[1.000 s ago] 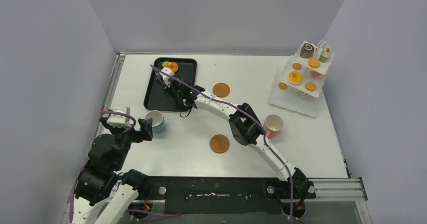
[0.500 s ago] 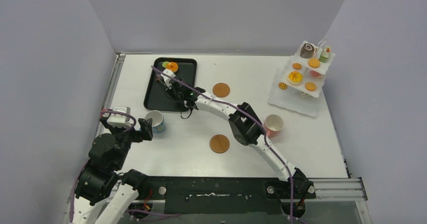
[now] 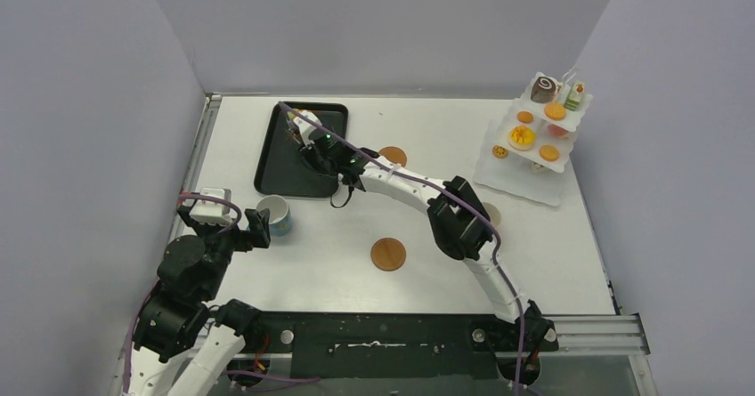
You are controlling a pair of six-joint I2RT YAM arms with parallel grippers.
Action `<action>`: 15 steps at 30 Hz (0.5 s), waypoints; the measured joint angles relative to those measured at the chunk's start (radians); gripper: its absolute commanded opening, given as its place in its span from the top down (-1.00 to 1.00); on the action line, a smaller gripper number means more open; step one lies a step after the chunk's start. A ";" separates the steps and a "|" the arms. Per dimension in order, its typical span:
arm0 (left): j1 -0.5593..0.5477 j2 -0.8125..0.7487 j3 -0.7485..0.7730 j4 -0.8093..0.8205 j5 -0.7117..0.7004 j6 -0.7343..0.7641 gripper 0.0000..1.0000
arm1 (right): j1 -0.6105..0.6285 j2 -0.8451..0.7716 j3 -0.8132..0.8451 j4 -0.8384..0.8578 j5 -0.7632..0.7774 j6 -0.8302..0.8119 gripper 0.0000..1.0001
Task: Serve the afternoon tea
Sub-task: Pick up the desert from the tray.
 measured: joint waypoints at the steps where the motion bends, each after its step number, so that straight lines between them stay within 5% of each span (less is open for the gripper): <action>1: 0.000 0.000 0.000 0.000 0.000 0.000 -0.80 | -0.001 -0.028 -0.028 0.005 0.001 0.005 0.45; 15: 0.000 0.000 0.000 0.000 0.002 0.001 -0.81 | -0.034 -0.370 -0.327 -0.031 0.051 0.049 0.47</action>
